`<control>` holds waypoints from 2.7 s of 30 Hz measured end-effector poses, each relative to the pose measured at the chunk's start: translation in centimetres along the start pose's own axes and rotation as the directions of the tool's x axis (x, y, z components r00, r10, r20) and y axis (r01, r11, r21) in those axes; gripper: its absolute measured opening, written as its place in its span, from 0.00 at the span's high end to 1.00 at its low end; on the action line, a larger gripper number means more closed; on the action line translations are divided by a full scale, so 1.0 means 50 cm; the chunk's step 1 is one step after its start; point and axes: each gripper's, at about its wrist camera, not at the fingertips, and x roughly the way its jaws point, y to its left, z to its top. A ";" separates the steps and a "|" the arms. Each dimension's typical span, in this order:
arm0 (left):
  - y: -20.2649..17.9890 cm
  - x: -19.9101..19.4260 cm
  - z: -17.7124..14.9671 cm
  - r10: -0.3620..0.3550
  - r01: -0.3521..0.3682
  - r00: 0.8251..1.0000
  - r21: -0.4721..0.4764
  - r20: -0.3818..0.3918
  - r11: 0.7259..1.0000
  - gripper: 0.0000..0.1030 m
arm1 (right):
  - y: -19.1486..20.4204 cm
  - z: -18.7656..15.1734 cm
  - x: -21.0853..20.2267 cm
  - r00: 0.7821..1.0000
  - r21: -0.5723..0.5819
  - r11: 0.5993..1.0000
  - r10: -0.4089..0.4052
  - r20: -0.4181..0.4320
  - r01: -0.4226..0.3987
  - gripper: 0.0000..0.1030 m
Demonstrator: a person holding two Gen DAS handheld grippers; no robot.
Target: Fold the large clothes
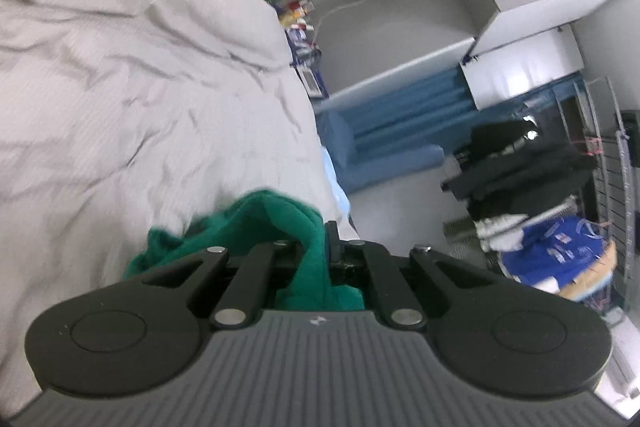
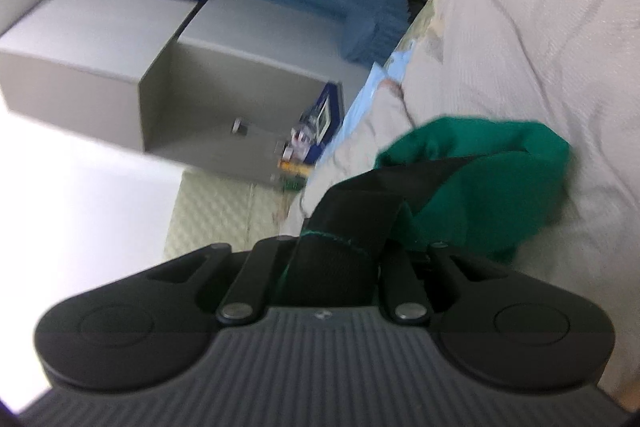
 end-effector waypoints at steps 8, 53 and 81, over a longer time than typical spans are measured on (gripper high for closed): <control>-0.033 0.195 0.051 0.011 -0.014 1.000 0.110 0.029 0.994 0.94 | -0.066 0.078 0.137 0.999 0.082 0.996 -0.028 0.046 0.024 0.84; -0.047 0.256 -0.071 0.015 -0.006 1.000 0.542 -0.012 0.840 0.19 | 0.007 -0.035 0.208 0.997 -0.608 0.790 -0.064 0.044 0.077 0.14; 0.003 0.395 -0.069 0.186 -0.162 0.983 0.436 -0.011 0.885 0.93 | -0.038 -0.016 0.350 0.975 -0.590 0.776 -0.167 0.148 0.222 0.90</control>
